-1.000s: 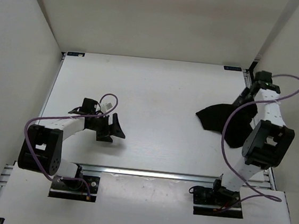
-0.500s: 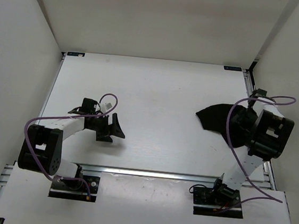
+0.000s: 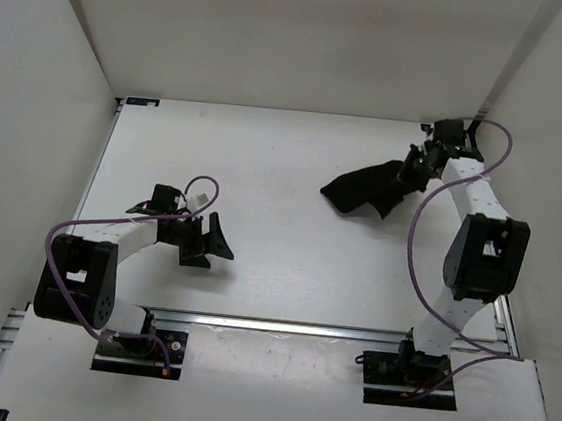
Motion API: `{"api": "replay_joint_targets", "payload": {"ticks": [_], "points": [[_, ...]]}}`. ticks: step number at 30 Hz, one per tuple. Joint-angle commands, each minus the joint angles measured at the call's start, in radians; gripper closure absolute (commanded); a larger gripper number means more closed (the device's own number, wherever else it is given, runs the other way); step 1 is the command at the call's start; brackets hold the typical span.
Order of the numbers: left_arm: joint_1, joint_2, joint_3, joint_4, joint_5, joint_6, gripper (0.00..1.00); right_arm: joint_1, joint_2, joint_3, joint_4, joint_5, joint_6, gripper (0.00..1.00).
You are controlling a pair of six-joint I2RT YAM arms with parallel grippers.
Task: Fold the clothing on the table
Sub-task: Move the skirt to the center of the board
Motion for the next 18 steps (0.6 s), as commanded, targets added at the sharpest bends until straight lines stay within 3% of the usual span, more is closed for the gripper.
{"api": "replay_joint_targets", "payload": {"ticks": [1, 5, 8, 9, 10, 11, 13, 18], "points": [[0.011, -0.029, 0.020, 0.009, 0.026, 0.003, 0.01, 0.013, -0.235, 0.091, 0.095, -0.286, -0.040, 1.00], [0.005, -0.022, 0.008, 0.026, 0.041, -0.011, 0.02, 0.004, -0.345, 0.007, 0.126, -0.483, -0.054, 1.00], [-0.002, -0.012, 0.005, 0.037, 0.039, -0.014, 0.02, -0.027, -0.410, -0.115, 0.074, -0.516, -0.063, 1.00], [-0.002, -0.012, 0.003, 0.032, 0.040, -0.010, 0.01, -0.030, -0.424, -0.133, 0.055, -0.496, -0.073, 0.89], [-0.004, -0.011, 0.002, 0.043, 0.040, -0.013, 0.02, -0.051, -0.444, -0.192, 0.006, -0.447, -0.074, 0.64], [-0.004, -0.018, -0.005, 0.046, 0.040, -0.016, 0.01, -0.060, -0.446, -0.252, -0.034, -0.401, -0.082, 0.48], [-0.004, -0.012, -0.008, 0.050, 0.046, -0.019, 0.02, -0.100, -0.483, -0.346, -0.081, -0.344, -0.080, 0.28], [-0.013, -0.002, -0.006, 0.053, 0.046, -0.023, 0.01, -0.085, -0.564, -0.435, -0.077, -0.157, -0.079, 0.25]]}}
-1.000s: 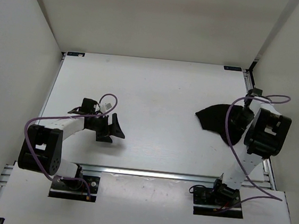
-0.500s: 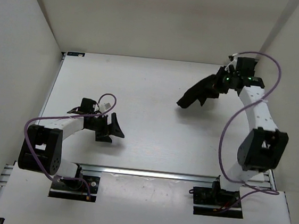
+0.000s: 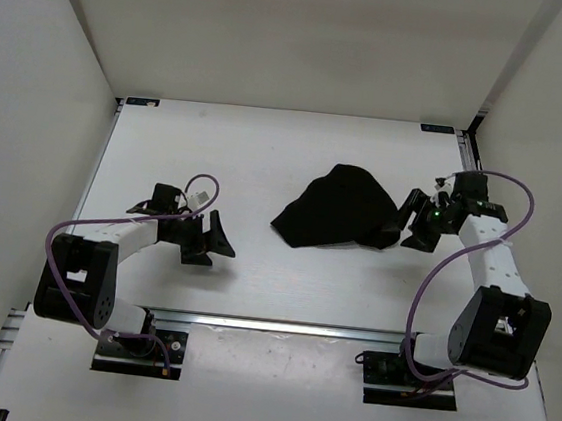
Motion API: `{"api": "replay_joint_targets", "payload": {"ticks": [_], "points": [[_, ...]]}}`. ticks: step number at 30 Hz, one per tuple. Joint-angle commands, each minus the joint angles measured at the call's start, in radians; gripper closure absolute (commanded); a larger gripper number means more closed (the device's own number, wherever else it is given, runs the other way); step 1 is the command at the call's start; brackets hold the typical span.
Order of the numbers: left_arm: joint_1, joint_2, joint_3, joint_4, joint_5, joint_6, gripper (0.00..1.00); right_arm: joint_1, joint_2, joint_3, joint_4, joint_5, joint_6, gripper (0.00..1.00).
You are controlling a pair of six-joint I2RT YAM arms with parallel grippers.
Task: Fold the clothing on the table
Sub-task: Move the skirt to the center of the board, then flatten the skirt out
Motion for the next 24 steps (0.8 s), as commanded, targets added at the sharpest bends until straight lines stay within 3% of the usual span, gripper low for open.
{"api": "replay_joint_targets", "payload": {"ticks": [1, 7, 8, 10, 11, 12, 13, 15, 19, 24], "points": [[-0.016, 0.002, -0.004, 0.032, 0.025, 0.001, 0.02, 0.036, -0.055, 0.053, -0.017, 0.139, -0.007, 0.25], [-0.100, 0.048, 0.081, 0.132, -0.008, -0.065, 0.01, 0.120, 0.059, 0.170, -0.004, 0.149, 0.040, 0.27], [-0.117, 0.062, 0.106, 0.162, -0.012, -0.085, 0.05, 0.158, 0.087, 0.184, 0.002, 0.144, 0.043, 0.27], [-0.149, 0.130, 0.208, 0.190, -0.041, -0.094, 0.23, 0.192, 0.098, 0.207, 0.006, 0.132, 0.058, 0.28], [-0.169, 0.149, 0.242, 0.186, -0.088, -0.088, 0.47, 0.205, 0.104, 0.209, 0.014, 0.133, 0.063, 0.28], [-0.175, 0.192, 0.302, 0.187, -0.113, -0.082, 0.57, 0.215, 0.107, 0.212, 0.008, 0.115, 0.072, 0.27], [-0.184, 0.236, 0.377, 0.187, -0.127, -0.061, 0.57, 0.223, 0.111, 0.204, 0.005, 0.109, 0.077, 0.28], [-0.201, 0.302, 0.474, 0.176, -0.126, 0.008, 0.38, 0.238, 0.107, 0.196, -0.010, 0.109, 0.074, 0.28], [-0.184, 0.460, 0.600, 0.204, -0.032, 0.056, 0.33, 0.232, 0.061, 0.150, -0.050, 0.124, 0.085, 0.28], [-0.189, 0.606, 0.657, 0.170, 0.084, 0.105, 0.36, 0.194, -0.017, 0.084, -0.076, 0.124, 0.086, 0.28]]}}
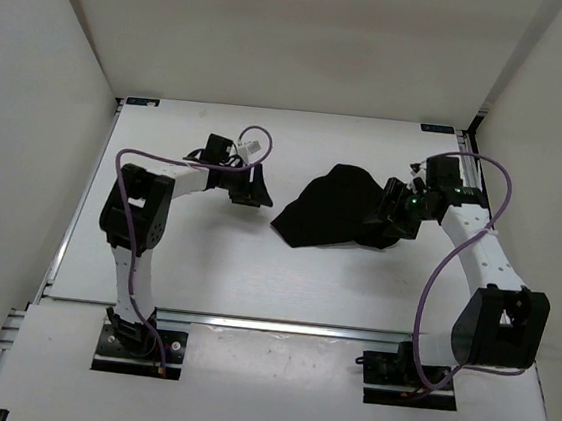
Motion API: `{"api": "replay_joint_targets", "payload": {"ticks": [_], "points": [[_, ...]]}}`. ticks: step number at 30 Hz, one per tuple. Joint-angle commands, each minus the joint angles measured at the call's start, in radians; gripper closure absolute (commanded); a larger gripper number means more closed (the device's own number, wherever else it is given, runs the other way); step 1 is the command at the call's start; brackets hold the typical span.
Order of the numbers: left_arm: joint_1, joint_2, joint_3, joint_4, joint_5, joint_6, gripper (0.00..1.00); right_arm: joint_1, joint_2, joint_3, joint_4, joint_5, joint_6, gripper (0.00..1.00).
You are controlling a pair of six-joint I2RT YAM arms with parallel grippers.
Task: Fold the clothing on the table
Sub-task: Flatten the skirt out
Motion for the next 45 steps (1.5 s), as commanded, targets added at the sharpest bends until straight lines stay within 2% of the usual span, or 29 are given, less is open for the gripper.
{"api": "replay_joint_targets", "payload": {"ticks": [1, 7, 10, 12, 13, 14, 17, 19, 22, 24, 27, 33, 36, 38, 39, 41, 42, 44, 45], "points": [[-0.018, 0.063, 0.015, -0.035, 0.099, 0.090, 0.36, -0.047, -0.083, -0.029, -0.038, 0.004, 0.014, 0.28], [-0.104, 0.111, -0.026, 0.035, 0.155, 0.086, 0.36, -0.090, -0.137, -0.064, -0.058, -0.004, 0.005, 0.28], [-0.157, 0.135, -0.034, 0.034, 0.162, 0.078, 0.42, -0.090, -0.148, -0.073, -0.056, -0.004, 0.010, 0.28], [-0.176, 0.146, -0.046, 0.040, 0.163, 0.075, 0.54, -0.090, -0.151, -0.084, -0.049, -0.010, 0.020, 0.28], [-0.191, 0.146, -0.048, 0.046, 0.151, 0.064, 0.80, -0.090, -0.154, -0.090, -0.052, -0.011, 0.025, 0.28], [-0.196, 0.152, -0.046, 0.049, 0.142, 0.053, 1.00, -0.090, -0.152, -0.087, -0.041, -0.011, 0.019, 0.28], [-0.187, 0.148, 0.035, -0.016, 0.219, -0.023, 1.00, -0.090, -0.155, -0.099, -0.020, -0.030, 0.033, 0.29], [-0.190, 0.093, 0.137, -0.056, 0.227, -0.040, 1.00, -0.090, -0.162, -0.124, 0.012, -0.060, 0.051, 0.29], [-0.199, -0.073, 0.272, -0.144, 0.139, -0.014, 1.00, -0.059, -0.163, -0.165, 0.066, -0.088, 0.076, 0.29], [-0.167, -0.136, 0.359, -0.188, 0.064, 0.001, 1.00, -0.030, -0.157, -0.182, 0.095, -0.096, 0.091, 0.30], [-0.084, -0.159, 0.510, -0.311, 0.011, 0.017, 1.00, -0.013, -0.152, -0.199, 0.126, -0.122, 0.102, 0.30], [0.117, -0.254, 0.525, -0.383, -0.084, 0.050, 1.00, -0.015, -0.140, -0.182, 0.129, -0.137, 0.103, 0.31], [0.191, -0.288, 0.518, -0.342, -0.012, 0.009, 1.00, -0.009, -0.142, -0.187, 0.128, -0.137, 0.106, 0.31], [0.186, -0.297, 0.508, -0.316, 0.038, -0.014, 1.00, -0.013, -0.142, -0.194, 0.123, -0.143, 0.108, 0.31], [0.148, -0.296, 0.492, -0.308, 0.045, -0.019, 1.00, -0.010, -0.145, -0.197, 0.117, -0.143, 0.108, 0.31], [0.024, -0.293, 0.462, -0.319, 0.033, -0.004, 1.00, -0.008, -0.151, -0.204, 0.122, -0.137, 0.106, 0.32], [-0.004, -0.288, 0.436, -0.310, 0.040, 0.003, 1.00, -0.004, -0.157, -0.210, 0.120, -0.133, 0.116, 0.32], [-0.140, -0.288, 0.373, -0.281, 0.059, -0.016, 1.00, -0.015, -0.175, -0.225, 0.128, -0.133, 0.114, 0.32], [-0.172, -0.284, 0.313, -0.238, 0.069, -0.039, 1.00, -0.016, -0.180, -0.237, 0.129, -0.136, 0.119, 0.31]]}}
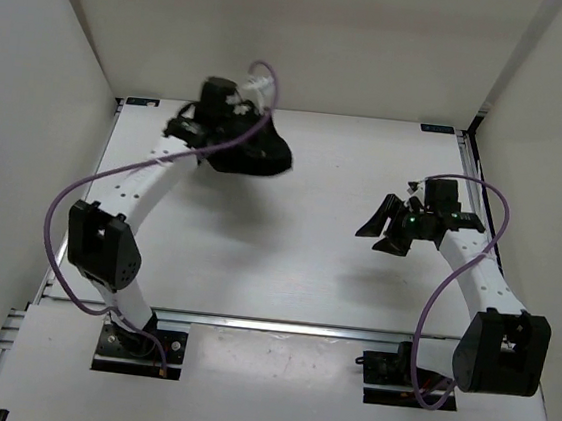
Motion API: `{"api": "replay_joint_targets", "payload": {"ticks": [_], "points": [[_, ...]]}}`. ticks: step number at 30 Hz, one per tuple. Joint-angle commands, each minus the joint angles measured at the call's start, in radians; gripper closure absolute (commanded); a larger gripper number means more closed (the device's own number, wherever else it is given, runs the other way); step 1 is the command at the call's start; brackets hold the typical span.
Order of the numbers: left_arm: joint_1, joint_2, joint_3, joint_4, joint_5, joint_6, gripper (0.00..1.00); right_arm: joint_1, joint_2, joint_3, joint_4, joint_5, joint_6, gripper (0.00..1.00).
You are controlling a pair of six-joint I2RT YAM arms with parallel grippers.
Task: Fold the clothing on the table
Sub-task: Flatten the skirt out
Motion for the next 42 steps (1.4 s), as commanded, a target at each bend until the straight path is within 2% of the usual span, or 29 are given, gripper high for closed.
{"api": "replay_joint_targets", "payload": {"ticks": [1, 4, 6, 7, 10, 11, 12, 14, 16, 21, 24, 28, 30, 34, 42], "points": [[-0.209, -0.002, -0.153, 0.087, 0.106, -0.064, 1.00, -0.009, -0.052, -0.037, 0.019, -0.021, 0.016, 0.31], [-0.314, 0.016, -0.347, 0.201, 0.189, -0.147, 1.00, -0.035, -0.083, -0.072, 0.016, -0.024, 0.020, 0.31], [-0.348, 0.045, -0.445, 0.224, 0.241, -0.171, 0.92, -0.047, -0.110, -0.089, 0.011, -0.018, 0.017, 0.31], [-0.348, 0.055, -0.494, 0.233, 0.273, -0.176, 0.68, -0.059, -0.121, -0.106, 0.005, -0.020, 0.015, 0.31], [-0.308, 0.033, -0.586, 0.357, 0.318, -0.252, 0.46, -0.078, -0.158, -0.124, 0.005, -0.027, 0.016, 0.31], [-0.289, 0.020, -0.602, 0.426, 0.335, -0.295, 0.32, -0.078, -0.161, -0.124, 0.003, -0.030, 0.023, 0.31], [-0.264, -0.011, -0.610, 0.457, 0.340, -0.318, 0.30, -0.078, -0.153, -0.130, 0.005, -0.024, 0.023, 0.31], [-0.224, -0.046, -0.610, 0.546, 0.340, -0.369, 0.28, -0.066, -0.149, -0.101, -0.007, -0.001, 0.010, 0.31], [-0.180, -0.074, -0.601, 0.539, 0.324, -0.360, 0.28, -0.009, -0.114, -0.065, -0.040, 0.063, 0.000, 0.32], [-0.100, -0.073, -0.611, 0.401, 0.280, -0.255, 0.30, 0.227, 0.099, 0.081, -0.153, 0.253, -0.037, 0.34], [-0.110, -0.076, -0.660, 0.341, 0.214, -0.198, 0.31, 0.324, 0.228, 0.184, -0.193, 0.371, -0.042, 0.35], [-0.150, -0.074, -0.692, 0.264, 0.140, -0.130, 0.33, 0.379, 0.406, 0.328, -0.192, 0.465, -0.094, 0.35], [-0.146, -0.082, -0.725, 0.275, 0.159, -0.144, 0.33, 0.387, 0.467, 0.418, -0.192, 0.477, -0.126, 0.36], [-0.091, -0.126, -0.794, 0.322, 0.166, -0.173, 0.33, 0.410, 0.632, 0.569, -0.224, 0.540, -0.164, 0.36], [0.058, -0.212, -0.887, 0.258, 0.142, -0.135, 0.34, 0.479, 0.854, 0.894, -0.325, 0.548, -0.215, 0.38]]}}
